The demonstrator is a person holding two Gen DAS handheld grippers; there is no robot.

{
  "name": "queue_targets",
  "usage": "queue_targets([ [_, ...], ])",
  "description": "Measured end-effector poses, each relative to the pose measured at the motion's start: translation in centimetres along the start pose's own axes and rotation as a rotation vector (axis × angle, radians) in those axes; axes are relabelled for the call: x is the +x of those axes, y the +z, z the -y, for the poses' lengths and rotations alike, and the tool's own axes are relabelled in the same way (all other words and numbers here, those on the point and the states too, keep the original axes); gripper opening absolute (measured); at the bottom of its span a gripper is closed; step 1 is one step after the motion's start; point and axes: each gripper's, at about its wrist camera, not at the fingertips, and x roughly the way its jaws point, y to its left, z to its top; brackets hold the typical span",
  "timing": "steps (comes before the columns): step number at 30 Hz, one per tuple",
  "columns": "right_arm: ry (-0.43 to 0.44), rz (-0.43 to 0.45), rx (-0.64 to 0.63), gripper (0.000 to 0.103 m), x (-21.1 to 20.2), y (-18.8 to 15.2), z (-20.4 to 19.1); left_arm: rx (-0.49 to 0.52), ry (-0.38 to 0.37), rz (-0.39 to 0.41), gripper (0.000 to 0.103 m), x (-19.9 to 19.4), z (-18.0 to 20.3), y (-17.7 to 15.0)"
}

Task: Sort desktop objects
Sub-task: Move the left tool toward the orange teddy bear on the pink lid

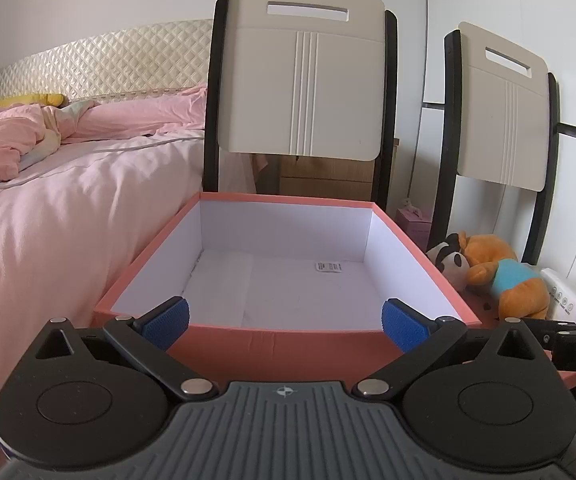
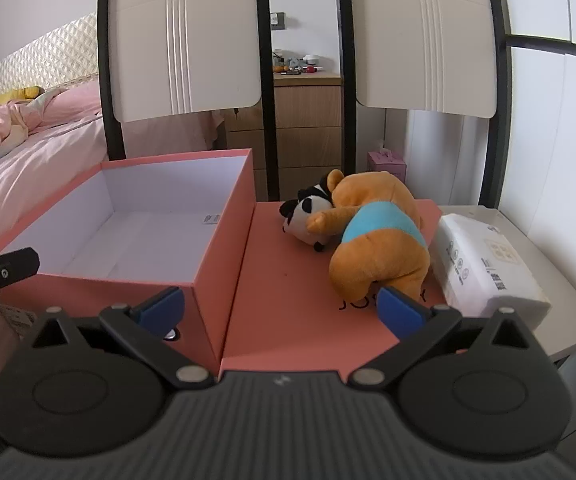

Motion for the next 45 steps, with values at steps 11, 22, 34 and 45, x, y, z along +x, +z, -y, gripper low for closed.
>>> queue_targets([
  [11,-0.003,0.004,0.001,0.103,-0.1,-0.1,0.0,0.008,-0.007,0.009,0.103,-0.1,0.0,-0.1],
  [22,-0.006,0.007,0.007,0.103,-0.4,-0.3,0.4,0.018,-0.016,0.016,0.103,-0.1,0.1,-0.3],
  [34,-0.019,0.018,0.025,0.103,-1.4,-0.9,1.3,0.019,-0.014,0.043,0.103,-0.3,0.5,-0.6],
  [45,-0.034,0.037,0.055,0.103,-3.0,-1.6,3.4,0.042,-0.082,0.111,0.103,-1.5,1.8,-1.0],
])
